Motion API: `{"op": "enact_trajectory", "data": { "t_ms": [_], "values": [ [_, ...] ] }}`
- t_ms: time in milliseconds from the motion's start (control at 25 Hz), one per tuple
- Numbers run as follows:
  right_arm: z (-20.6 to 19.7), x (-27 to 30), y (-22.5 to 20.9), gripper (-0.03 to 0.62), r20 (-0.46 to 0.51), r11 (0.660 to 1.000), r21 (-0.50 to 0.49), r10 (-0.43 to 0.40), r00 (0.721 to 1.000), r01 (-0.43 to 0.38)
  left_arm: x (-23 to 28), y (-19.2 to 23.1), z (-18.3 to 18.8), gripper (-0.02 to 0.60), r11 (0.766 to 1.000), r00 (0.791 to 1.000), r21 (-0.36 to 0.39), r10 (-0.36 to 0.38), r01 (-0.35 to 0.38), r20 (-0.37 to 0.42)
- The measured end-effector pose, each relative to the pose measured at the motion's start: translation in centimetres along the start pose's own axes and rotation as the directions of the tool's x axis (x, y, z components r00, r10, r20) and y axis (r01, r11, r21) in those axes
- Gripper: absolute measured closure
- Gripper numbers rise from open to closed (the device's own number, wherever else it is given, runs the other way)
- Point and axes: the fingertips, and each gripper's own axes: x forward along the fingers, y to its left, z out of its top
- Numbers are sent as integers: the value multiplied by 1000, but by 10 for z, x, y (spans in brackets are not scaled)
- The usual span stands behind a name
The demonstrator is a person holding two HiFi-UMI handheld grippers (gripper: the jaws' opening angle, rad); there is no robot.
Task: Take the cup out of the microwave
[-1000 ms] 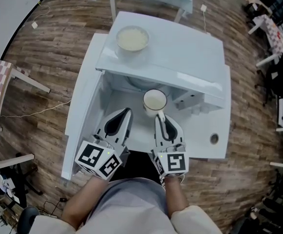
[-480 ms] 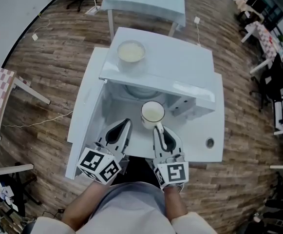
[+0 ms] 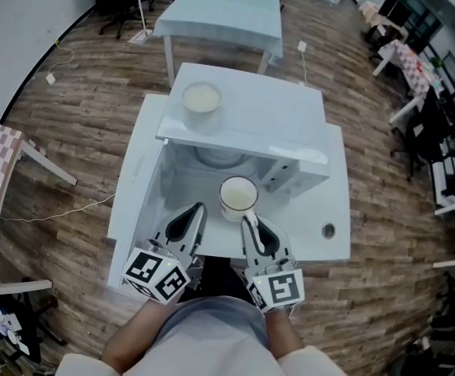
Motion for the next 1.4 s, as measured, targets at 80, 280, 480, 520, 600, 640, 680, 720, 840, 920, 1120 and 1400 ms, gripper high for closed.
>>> {"op": "enact_trajectory", "data": {
  "t_ms": [80,280,480,520,600,640,680,720,840,920,1120,1400],
  "values": [
    [7,-6,0,523,8,1000,1,-2,1000,2,-1,-4,5,567,1000,1000,0,-8,8,10],
    [23,-20,0,523,29,1000,3,-5,1000,5,-5,-13,14,568,999,999,9,-31,31,24],
    [41,-35,-3,523,54,1000,-15,-8,998,9,-7,-26,19,568,998,998,20,-57,56,28],
    [45,-37,-4,523,58,1000,-21,-6,998,7,-7,-29,21,568,998,998,22,-63,62,30],
    [50,-43,-6,523,62,1000,-24,-1,998,2,-7,-36,20,567,997,997,27,-72,71,26],
    [52,-47,-8,523,63,1000,-24,1,998,0,-7,-40,18,567,997,997,31,-75,74,21],
    [54,-51,-9,523,65,1000,-24,2,998,0,-8,-43,16,568,996,997,35,-78,77,16],
    [55,-54,-9,523,67,1000,-24,2,998,0,-8,-46,15,568,996,997,38,-81,81,11],
    [58,-60,-9,523,68,1000,-19,0,998,1,-10,-50,13,568,995,996,40,-93,92,3],
    [61,-63,-8,523,67,1000,-24,1,998,1,-10,-53,13,568,994,995,42,-99,99,0],
    [66,-70,-8,523,70,999,-34,5,998,-3,-9,-62,14,567,993,994,47,-113,113,0],
    [68,-74,-9,523,69,999,-32,4,998,-2,-9,-63,9,568,993,994,42,-108,108,-11]
  ]
}}
